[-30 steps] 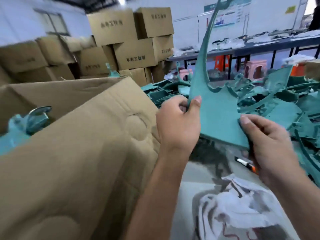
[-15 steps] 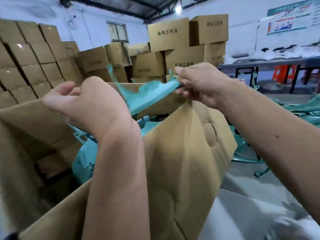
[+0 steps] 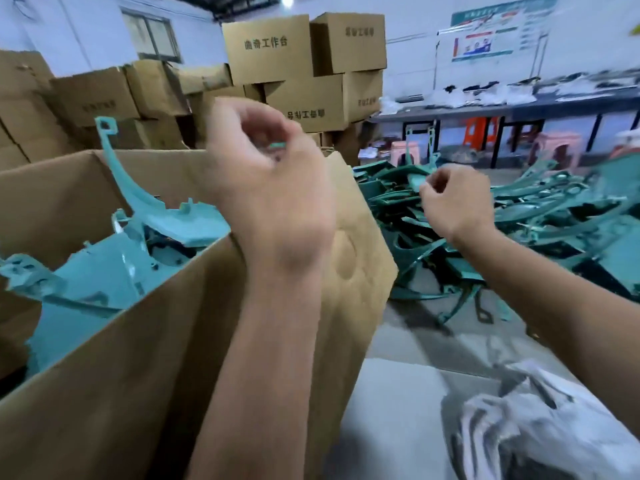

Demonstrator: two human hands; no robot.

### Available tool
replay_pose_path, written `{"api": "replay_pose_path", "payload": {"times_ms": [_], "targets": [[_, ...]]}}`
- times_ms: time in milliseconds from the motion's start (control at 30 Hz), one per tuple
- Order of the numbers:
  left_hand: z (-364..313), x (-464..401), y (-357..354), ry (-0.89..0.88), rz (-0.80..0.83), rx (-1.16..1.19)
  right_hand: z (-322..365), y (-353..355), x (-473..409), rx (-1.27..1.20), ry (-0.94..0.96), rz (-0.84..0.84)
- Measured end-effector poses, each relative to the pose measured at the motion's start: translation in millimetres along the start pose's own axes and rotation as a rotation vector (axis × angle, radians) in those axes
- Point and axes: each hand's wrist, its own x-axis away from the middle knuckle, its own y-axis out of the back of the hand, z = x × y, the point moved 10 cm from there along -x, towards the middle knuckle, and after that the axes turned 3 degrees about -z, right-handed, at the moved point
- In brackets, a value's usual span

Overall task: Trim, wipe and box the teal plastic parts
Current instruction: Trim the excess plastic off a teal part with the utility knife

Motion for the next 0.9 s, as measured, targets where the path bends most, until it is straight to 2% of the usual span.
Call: {"api": "replay_pose_path", "payload": {"times_ms": [100,233,300,367,433,600,733,800,833,900], "targets": [[48,60,-70,0.281,0.337,-0.074,-44,9,11,0.235,0.080,-0.026],[149,146,-113,0.747,0.485,-0.119,-86,8,15,0.349,0.090,0.002],[181,194,-129,0.868,0.579,-0.181,-104,5,13,0.435,0.080,0.028],[197,213,-142,0.825,0.659,-0.300,-115,5,10,0.504,0.095,0.024],[201,209,-156,0.720,0.672,-0.377,-120,1,4,0.574,0.139,0.040],[180,167,-206,0.332,0.651,-0.528,-122,-21,-29,0.624,0.252,0.120],[173,133,-257,-0.032,0.674,-0.622,-129,-39,-73,0.591,0.238,0.203],[189,113,-280,-0.063,0.680,-0.712,-133,-48,-96,0.564,0.245,0.233],[204,102,-291,-0.015,0.700,-0.786,-137,-53,-108,0.564,0.247,0.253],[239,85,-302,0.198,0.770,-0.904,-149,-64,-126,0.577,0.188,0.352]]}}
